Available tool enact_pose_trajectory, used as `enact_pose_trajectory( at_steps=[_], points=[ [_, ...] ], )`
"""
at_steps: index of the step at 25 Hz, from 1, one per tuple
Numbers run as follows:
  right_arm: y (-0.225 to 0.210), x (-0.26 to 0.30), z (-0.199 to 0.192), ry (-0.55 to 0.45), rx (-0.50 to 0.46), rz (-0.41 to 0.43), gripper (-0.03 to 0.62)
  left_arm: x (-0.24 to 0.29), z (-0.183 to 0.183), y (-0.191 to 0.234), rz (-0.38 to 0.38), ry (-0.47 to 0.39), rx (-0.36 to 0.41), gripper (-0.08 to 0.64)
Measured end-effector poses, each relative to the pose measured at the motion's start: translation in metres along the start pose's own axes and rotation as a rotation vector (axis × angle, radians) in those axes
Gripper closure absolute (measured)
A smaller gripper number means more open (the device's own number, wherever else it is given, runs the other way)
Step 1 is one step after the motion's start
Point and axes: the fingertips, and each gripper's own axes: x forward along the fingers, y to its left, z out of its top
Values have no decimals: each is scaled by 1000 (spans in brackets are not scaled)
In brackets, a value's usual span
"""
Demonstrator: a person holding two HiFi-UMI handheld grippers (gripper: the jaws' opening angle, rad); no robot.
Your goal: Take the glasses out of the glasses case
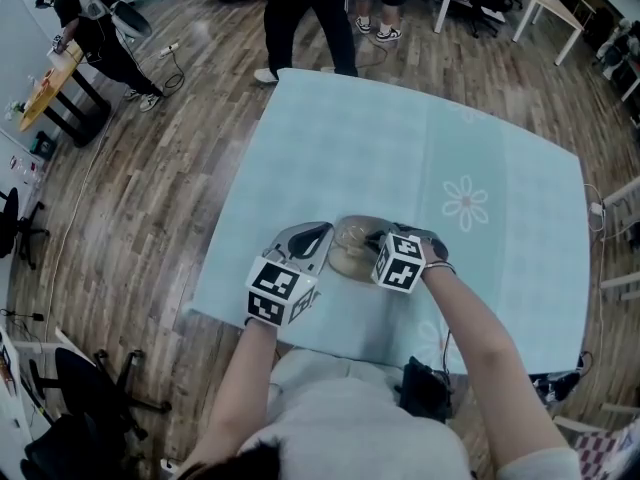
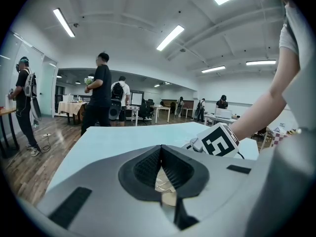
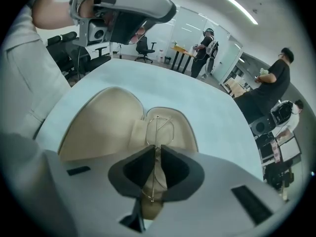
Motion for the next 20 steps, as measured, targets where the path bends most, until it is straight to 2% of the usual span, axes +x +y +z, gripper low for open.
enact_pose_trajectory(
  at_steps=[13,20],
  points=[
    [0,-5,4,2,3,-47,563,5,7,-8,-48,-18,32,551],
    [-8,-17,12,-47,95,-62,563,8,15,-7,-61,-35,54,551]
  ],
)
